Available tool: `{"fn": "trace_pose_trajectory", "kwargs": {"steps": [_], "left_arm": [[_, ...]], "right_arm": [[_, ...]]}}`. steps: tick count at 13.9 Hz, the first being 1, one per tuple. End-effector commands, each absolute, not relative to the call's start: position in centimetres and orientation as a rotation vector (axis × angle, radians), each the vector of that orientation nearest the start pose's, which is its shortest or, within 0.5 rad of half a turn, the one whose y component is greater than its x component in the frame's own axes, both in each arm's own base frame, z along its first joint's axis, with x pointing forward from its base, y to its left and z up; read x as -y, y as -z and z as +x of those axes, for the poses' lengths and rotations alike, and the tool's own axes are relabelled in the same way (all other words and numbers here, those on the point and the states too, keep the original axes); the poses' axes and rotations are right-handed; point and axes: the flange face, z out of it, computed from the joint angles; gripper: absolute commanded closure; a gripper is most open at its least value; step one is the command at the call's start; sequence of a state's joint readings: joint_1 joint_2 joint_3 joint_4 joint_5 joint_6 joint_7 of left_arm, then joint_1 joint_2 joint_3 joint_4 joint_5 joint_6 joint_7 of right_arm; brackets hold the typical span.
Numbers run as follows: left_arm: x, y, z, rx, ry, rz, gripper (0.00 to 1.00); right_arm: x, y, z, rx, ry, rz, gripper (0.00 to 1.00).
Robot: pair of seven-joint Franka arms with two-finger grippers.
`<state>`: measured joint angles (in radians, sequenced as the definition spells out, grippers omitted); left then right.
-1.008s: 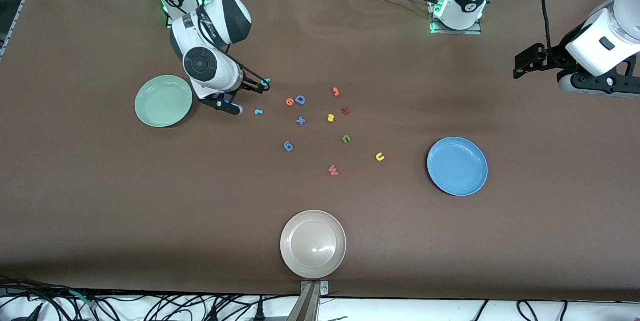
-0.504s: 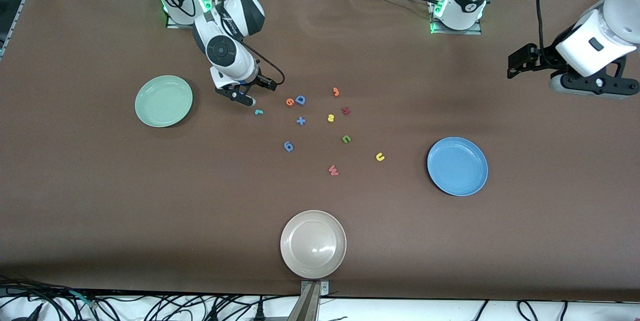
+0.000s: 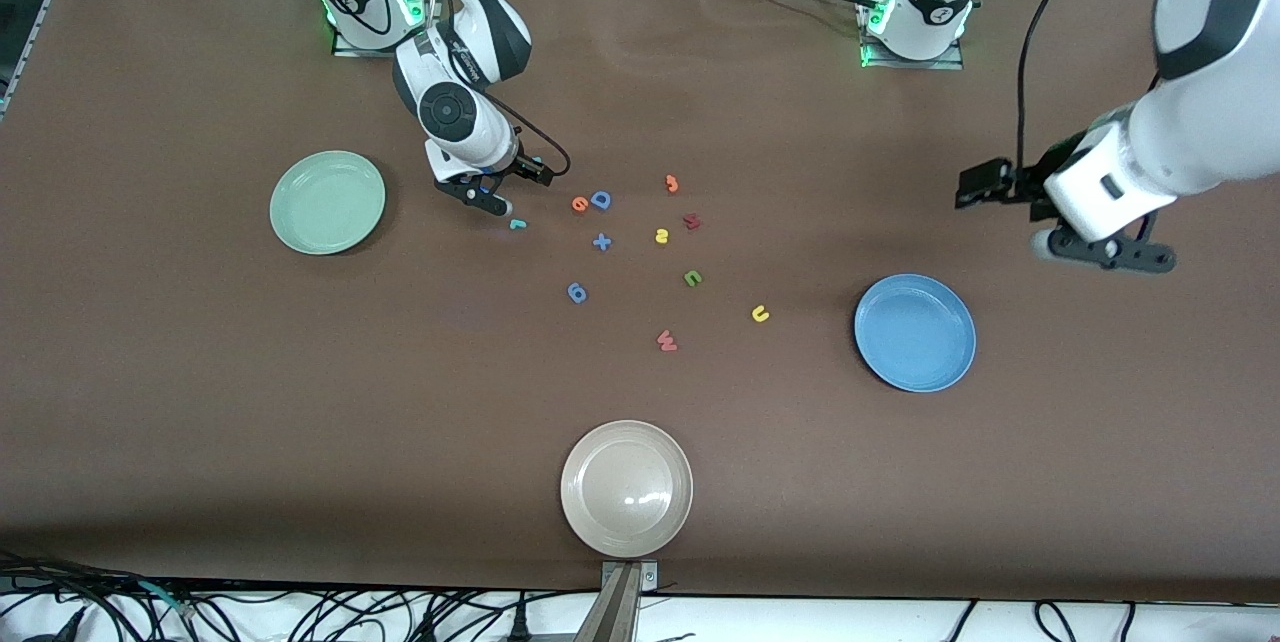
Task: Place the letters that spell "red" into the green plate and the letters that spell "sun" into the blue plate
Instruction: 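Move the right gripper over the letters while the left gripper reaches yellow n, then grasp the cyan 9 with the right gripper while the left gripper grasps yellow n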
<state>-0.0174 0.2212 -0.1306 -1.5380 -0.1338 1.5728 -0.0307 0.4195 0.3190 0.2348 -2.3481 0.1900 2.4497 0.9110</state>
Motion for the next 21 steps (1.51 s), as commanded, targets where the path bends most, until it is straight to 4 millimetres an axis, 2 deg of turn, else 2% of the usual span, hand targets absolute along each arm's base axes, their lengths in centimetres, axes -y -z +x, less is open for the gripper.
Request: {"fn": "trace_pose_trajectory", "kwargs": {"steps": [1,4,7,8,10,12,13,15,18,21], "left_arm": [[14.0,-46.8,62.0,-0.29,-0.36,-3.252,0.0],[17.6,-42.6,62.9,-0.385,-0.351,-3.201,0.0],[25.0,-38.8,62.4,-0.527,-0.256,-3.193,0.0],[26.3,-36.8,62.5,-0.549,-0.247,-3.193,0.0],[26.8,-33.7,62.9,-0.546,-0.195,-3.208,0.01],[28.6,-29.6,62.0,-0.576,-0.132,-3.212,0.01],[29.0,-27.4,61.1,-0.581,-0.091,-3.216,0.01],[28.8,-24.2,59.7,-0.598,-0.013,-3.218,0.01],[30.9,-19.5,57.3,-0.674,0.001,-3.179,0.02],[30.8,-18.6,57.3,-0.712,0.009,-3.144,0.03]], "right_arm": [[-30.5,-16.9,38.0,-0.701,-0.438,-3.048,0.05],[-30.9,-16.4,37.3,-0.751,-0.459,-3.05,0.13],[-31.8,-16.5,36.6,-0.795,-0.465,-3.044,0.13],[-32.3,-16.6,36.3,-0.781,-0.467,-3.044,0.13],[-32.7,-16.8,35.9,-0.802,-0.468,-3.04,0.16],[-32.9,-16.7,35.6,-0.795,-0.481,-3.046,0.31],[-32.8,-16.7,35.6,-0.795,-0.481,-3.046,0.33],[-32.5,-17.0,35.4,-0.796,-0.494,-3.056,0.33],[-32.3,-17.4,35.6,-0.793,-0.489,-3.058,0.35],[-31.8,-17.5,36.2,-0.808,-0.477,-3.055,0.36]]}}
